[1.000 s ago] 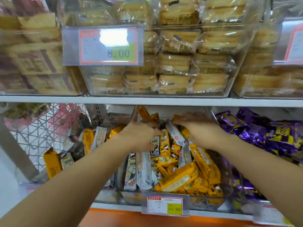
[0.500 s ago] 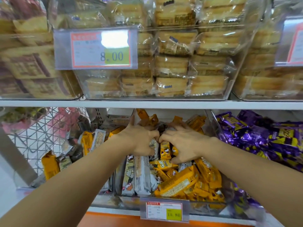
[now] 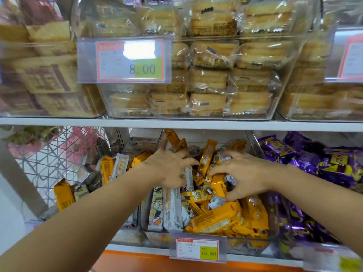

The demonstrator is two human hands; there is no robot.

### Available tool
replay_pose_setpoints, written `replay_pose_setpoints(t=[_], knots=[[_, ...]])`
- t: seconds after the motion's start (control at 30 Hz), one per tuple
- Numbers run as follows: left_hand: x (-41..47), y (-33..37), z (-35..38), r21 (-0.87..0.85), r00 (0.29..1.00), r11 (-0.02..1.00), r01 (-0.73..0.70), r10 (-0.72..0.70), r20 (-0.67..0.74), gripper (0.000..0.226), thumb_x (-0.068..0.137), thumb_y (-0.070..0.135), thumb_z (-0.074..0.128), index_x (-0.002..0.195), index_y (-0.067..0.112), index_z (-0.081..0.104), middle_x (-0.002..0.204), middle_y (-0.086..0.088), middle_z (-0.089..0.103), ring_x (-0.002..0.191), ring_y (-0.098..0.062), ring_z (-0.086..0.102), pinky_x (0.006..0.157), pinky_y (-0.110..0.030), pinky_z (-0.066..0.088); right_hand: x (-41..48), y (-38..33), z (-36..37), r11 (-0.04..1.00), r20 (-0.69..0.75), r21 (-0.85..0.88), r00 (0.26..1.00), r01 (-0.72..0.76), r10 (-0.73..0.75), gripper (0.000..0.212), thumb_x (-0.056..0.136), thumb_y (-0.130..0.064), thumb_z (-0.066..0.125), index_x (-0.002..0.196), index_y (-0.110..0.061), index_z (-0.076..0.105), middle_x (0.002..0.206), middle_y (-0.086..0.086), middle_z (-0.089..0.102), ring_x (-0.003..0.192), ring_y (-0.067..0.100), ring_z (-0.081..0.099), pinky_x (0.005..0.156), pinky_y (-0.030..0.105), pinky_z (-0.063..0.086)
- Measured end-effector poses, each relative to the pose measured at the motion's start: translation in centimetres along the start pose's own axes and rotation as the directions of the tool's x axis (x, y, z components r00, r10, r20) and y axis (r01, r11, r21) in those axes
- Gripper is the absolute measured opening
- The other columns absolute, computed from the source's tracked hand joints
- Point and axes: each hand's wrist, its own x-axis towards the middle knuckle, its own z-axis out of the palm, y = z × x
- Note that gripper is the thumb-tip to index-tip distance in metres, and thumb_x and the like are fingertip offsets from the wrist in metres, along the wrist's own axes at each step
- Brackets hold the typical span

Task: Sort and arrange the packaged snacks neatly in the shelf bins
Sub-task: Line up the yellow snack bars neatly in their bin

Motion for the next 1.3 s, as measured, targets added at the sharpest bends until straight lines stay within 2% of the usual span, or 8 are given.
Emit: replay_pose_setpoints(t=[0.23,0.37,0.53,0.67,0.9,1.03,1.13,1.3], knots=[[-1.7,-0.8,-0.3,-0.074,0.996,0.997,0.021,-0.027,-0.080,0.032,0.089,0.051,0.040,0.117,0.038,0.050,0.139,0.001,0.031,0.138,-0.028,0.020,0.116,-0.053,-0.003,-0.9,0.2,-0.8,0.992,0.161,0.120,0.987,-0.045,0.025,0.074,0.077,-0.061,0.060,0.143,-0.042,0.030,0.155,-0.012,0.018,0.143,0.013,-0.013,0.117,0.046,0.007],[-4.5,-1.7,0.8,-0.095,0.992,0.995,-0.040,0.028,-0.124,0.057,0.075,0.061,0.008,0.103,0.035,0.051,0.122,0.013,0.046,0.125,-0.015,0.033,0.116,-0.046,0.008,-0.4,0.1,-1.0,0.980,0.128,0.195,0.991,-0.050,0.026,0.067,0.078,-0.065,0.057,0.137,-0.038,0.041,0.155,-0.006,0.022,0.145,0.014,-0.007,0.116,0.040,0.015],[-5.9,-2.3,1.0,-0.237,0.998,0.971,-0.020,0.003,-0.070,0.074,0.066,0.082,0.020,0.115,0.038,0.054,0.129,0.016,0.045,0.129,-0.008,0.033,0.117,-0.047,0.004,1.3,-1.2,0.4,0.992,0.087,0.112,0.994,0.061,-0.070,0.065,0.080,-0.048,0.067,0.138,-0.032,0.042,0.146,-0.002,0.037,0.141,0.019,0.012,0.114,0.040,0.025],[-6.6,-2.4,0.9,-0.260,0.999,0.965,-0.033,0.034,0.000,0.071,0.070,0.076,0.056,0.130,0.040,0.046,0.140,0.018,0.033,0.132,-0.006,0.023,0.117,-0.042,0.007,2.2,-1.5,0.1,0.981,-0.016,0.177,0.997,0.078,-0.076,0.051,0.082,-0.043,0.068,0.129,-0.031,0.053,0.136,-0.005,0.048,0.115,0.015,0.050,0.099,0.036,0.042],[-5.5,-2.4,0.7,-0.406,0.992,0.913,0.029,-0.075,-0.099,0.058,0.076,0.065,0.061,0.125,0.036,0.051,0.137,0.014,0.041,0.128,-0.010,0.034,0.112,-0.040,0.021,1.9,-0.7,-1.3,0.938,-0.260,0.329,0.944,-0.110,0.202,0.042,0.096,-0.038,0.048,0.136,-0.029,0.043,0.097,-0.002,0.060,0.075,0.008,0.055,0.059,0.022,0.040],[-3.9,-0.8,0.6,-0.410,0.930,0.905,0.115,-0.243,-0.277,0.045,0.082,0.056,0.062,0.116,0.030,0.049,0.120,0.008,0.053,0.113,-0.014,0.049,0.097,-0.035,0.033,0.2,-1.0,-0.8,0.956,-0.219,0.293,0.972,-0.015,0.082,0.032,0.090,-0.031,0.061,0.122,-0.031,0.057,0.116,-0.014,0.054,0.101,0.003,0.051,0.084,0.021,0.041],[-2.8,0.3,0.6,-0.331,0.934,0.926,0.182,-0.268,-0.237,0.046,0.084,0.057,0.058,0.117,0.026,0.046,0.117,0.004,0.060,0.107,-0.019,0.056,0.094,-0.037,0.034,-1.6,-1.8,-0.6,0.980,-0.150,0.197,0.989,0.038,-0.008,0.018,0.088,-0.034,0.062,0.105,-0.036,0.060,0.109,-0.014,0.055,0.109,0.008,0.051,0.095,0.029,0.043],[-3.0,0.7,0.5,-0.242,0.928,0.939,0.245,-0.300,-0.223,0.056,0.086,0.063,0.049,0.129,0.027,0.042,0.120,0.000,0.061,0.112,-0.022,0.056,0.099,-0.041,0.032,-3.4,-3.7,1.2,0.980,0.048,0.169,0.992,0.104,-0.114,0.047,0.082,-0.049,0.065,0.125,-0.034,0.055,0.125,-0.012,0.053,0.118,0.007,0.038,0.101,0.030,0.038]])
